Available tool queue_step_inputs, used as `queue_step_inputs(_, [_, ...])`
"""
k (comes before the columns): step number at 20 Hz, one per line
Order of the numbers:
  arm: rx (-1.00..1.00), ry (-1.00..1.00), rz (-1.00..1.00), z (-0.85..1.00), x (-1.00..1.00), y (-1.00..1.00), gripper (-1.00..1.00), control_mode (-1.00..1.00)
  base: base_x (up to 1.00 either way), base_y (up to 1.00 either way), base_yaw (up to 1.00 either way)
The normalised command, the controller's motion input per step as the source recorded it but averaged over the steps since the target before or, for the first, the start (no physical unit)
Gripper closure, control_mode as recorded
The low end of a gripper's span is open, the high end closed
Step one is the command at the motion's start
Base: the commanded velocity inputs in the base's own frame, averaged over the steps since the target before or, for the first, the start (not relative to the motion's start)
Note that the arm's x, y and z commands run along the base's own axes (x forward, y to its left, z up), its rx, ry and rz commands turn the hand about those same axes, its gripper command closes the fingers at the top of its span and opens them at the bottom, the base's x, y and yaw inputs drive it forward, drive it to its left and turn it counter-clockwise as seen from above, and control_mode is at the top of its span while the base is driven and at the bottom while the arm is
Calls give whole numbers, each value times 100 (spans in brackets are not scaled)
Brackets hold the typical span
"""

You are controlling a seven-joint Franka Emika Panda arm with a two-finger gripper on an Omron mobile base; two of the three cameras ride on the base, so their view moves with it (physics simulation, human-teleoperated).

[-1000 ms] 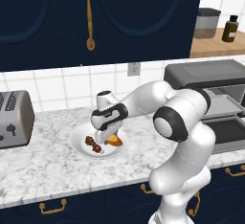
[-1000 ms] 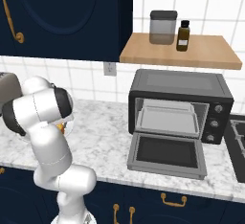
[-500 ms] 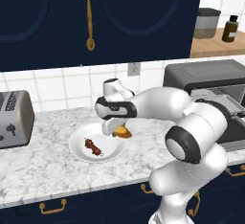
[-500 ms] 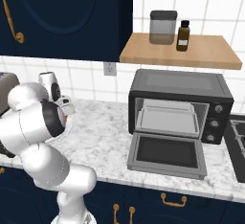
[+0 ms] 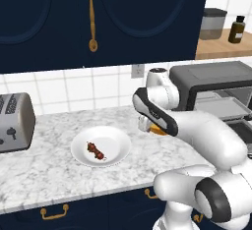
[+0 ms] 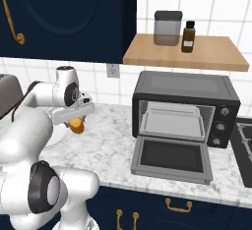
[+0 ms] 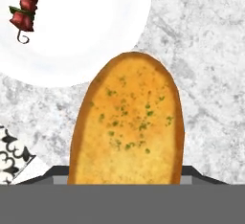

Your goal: Pick up the kebab skewer and baguette bread, and place them inside the toaster oven. Close the toaster oven door and start by setting the timer.

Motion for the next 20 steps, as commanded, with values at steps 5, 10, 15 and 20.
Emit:
queue_step_inputs(5, [0, 0, 0, 45, 0, -100, 100, -100, 0, 0, 0])
queue_step_inputs(10, [0, 0, 0, 23, 6, -100, 100, -100, 0, 0, 0])
queue_step_inputs(15, [0, -5, 0, 0, 0, -100, 100, -100, 0, 0, 0])
queue_step_inputs(20, [0, -4, 1, 2, 13, -100, 100, -100, 0, 0, 0])
